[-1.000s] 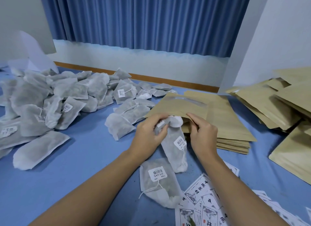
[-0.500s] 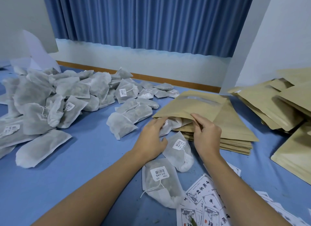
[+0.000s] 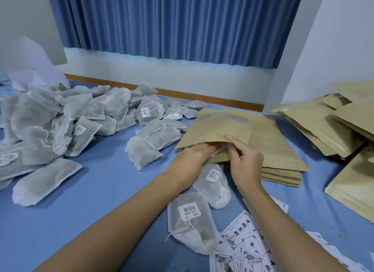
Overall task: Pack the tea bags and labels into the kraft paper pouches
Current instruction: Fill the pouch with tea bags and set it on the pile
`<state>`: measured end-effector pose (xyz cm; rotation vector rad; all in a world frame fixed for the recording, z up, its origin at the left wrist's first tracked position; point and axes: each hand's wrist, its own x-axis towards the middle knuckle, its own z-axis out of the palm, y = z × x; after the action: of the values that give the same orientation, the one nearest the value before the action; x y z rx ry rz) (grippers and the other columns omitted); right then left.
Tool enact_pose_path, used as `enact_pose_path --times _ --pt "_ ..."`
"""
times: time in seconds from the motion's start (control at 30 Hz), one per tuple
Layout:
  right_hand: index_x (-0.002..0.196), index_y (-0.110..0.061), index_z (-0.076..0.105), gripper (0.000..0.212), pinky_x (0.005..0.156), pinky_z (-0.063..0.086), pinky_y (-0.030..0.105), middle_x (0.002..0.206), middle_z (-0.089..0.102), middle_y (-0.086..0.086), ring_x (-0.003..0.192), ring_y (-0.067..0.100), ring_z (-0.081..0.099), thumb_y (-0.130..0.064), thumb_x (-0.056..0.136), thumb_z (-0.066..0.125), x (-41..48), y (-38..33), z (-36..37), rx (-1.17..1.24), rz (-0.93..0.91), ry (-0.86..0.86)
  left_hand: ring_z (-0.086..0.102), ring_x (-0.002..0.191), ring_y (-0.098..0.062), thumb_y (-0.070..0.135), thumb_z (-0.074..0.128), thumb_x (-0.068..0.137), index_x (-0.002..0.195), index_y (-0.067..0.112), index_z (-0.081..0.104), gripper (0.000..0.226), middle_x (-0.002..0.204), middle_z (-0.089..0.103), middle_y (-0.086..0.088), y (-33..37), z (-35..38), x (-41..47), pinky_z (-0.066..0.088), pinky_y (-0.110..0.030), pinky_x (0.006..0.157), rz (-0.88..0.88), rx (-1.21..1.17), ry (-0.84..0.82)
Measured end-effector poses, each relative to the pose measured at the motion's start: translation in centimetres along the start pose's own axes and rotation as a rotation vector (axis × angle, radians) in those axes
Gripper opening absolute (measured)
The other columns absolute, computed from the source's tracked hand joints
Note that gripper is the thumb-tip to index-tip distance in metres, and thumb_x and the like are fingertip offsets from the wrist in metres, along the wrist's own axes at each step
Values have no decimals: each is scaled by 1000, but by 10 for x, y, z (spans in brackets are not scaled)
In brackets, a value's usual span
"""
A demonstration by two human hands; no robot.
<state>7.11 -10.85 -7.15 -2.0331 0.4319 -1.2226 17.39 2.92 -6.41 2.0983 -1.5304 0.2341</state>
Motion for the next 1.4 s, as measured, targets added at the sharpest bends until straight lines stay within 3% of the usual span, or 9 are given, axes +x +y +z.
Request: enact_pose_path --times 0.17,0.27,0.37,0.53,0.73,0.87,1.1,1.2,1.4 --pt "117 -19 76 31 85 46 6 110 70 -20 97 -15 63 -3 95 64 -2 2 4 56 -39 -31 53 126 -27 5 48 97 140 15 51 44 138 56 -8 -3 5 37 41 -35 106 -135 28 -191" --pt "117 -20 76 29 80 47 7 108 71 -22 94 -4 68 -6 94 66 -4 0 8 109 -43 -31 56 110 -22 24 46 100 119 27 57 22 124 61 -1 -18 -3 62 43 -33 99 -404 -204 -58" --pt "116 -19 77 28 78 45 5 108 71 -21 92 -14 65 -5 94 66 -9 -1 14 118 -51 -49 52 101 -20 31 44 103 111 28 50 11 116 57 -1 -22 9 74 41 -32 93 -547 -198 -173" --pt "117 -18 76 32 71 39 3 96 77 -5 72 -13 58 0 95 62 -6 6 8 15 -55 -28 53 119 -26 15 43 106 119 16 54 17 120 58 -7 -7 29 68 37 -38 112 -472 -598 43" --pt "116 -18 76 30 76 40 3 100 77 -1 78 -11 58 -1 95 62 -4 4 6 -35 -56 -22 50 132 -9 15 45 106 138 15 58 35 137 60 6 5 20 15 33 -23 112 -221 -544 121" --pt "114 -20 77 35 75 41 3 97 77 -3 78 -15 60 2 93 60 -3 3 5 -18 1 -24 45 136 -1 27 55 102 140 18 58 39 145 54 12 16 7 -25 34 -26 116 5 -587 -102" --pt "115 -19 77 34 83 44 6 107 76 -8 96 -5 64 0 94 59 -5 1 4 -7 24 -40 13 149 6 32 89 73 148 26 47 86 164 19 16 11 -16 -34 16 -32 125 51 -492 -416" --pt "115 -19 77 34 85 43 6 108 75 -9 99 -5 64 1 94 59 -5 1 4 -2 26 -39 19 146 9 26 85 78 143 27 55 71 162 25 16 7 -14 -35 19 -24 122 69 -505 -379" --pt "114 -19 77 34 82 41 3 106 73 -11 95 -6 62 2 93 60 -4 3 4 -18 6 -31 59 122 -6 3 70 89 118 7 71 29 127 67 0 8 -7 -39 45 -33 107 62 -533 -69"
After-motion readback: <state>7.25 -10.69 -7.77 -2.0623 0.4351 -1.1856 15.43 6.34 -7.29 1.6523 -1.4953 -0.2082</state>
